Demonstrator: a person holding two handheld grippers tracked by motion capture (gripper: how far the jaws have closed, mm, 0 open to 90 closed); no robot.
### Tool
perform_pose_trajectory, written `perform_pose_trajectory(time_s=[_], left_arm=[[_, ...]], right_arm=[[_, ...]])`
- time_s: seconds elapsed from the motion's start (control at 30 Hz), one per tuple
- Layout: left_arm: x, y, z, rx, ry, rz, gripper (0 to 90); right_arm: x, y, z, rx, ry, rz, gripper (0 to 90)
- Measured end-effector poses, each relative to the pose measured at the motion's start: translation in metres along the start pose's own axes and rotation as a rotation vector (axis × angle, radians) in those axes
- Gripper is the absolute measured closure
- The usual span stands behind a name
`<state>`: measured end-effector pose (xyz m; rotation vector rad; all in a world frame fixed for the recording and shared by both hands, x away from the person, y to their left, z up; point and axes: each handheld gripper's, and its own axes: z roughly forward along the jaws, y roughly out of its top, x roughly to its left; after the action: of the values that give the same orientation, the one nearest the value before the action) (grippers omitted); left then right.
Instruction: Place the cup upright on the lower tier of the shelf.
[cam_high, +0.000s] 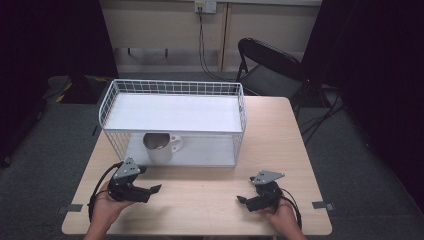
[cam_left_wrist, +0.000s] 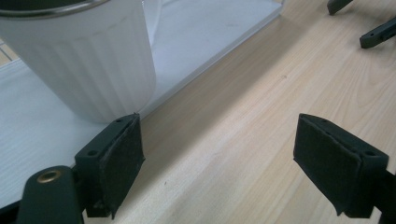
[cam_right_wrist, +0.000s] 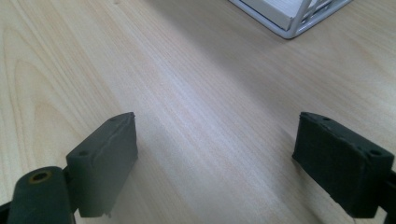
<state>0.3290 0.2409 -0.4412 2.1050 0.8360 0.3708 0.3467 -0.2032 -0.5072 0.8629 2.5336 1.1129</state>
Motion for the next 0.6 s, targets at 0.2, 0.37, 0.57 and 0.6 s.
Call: perform_pose_trajectory(time_s=[0.2, 0.37, 0.57, 0.6], left_arm=[[0.005, -0.007, -0.004, 0.005, 0.002, -0.006, 15.6], [0.010, -0.014, -0.007, 0.000, 0.003, -0.024, 15.6], [0.014, -0.021, -0.012, -0.003, 0.004, -0.032, 15.6], [0.015, -0.022, -0.013, -0.001, 0.003, -0.036, 15.6]], right_arm=[[0.000, 0.000, 0.000, 0.000, 0.000, 0.000, 12.4], [0.000, 0.000, 0.000, 0.000, 0.000, 0.000, 12.4], [0.000, 0.000, 0.000, 0.001, -0.002, 0.001, 12.5], [0.000, 0.000, 0.000, 0.002, -0.001, 0.001, 12.5]])
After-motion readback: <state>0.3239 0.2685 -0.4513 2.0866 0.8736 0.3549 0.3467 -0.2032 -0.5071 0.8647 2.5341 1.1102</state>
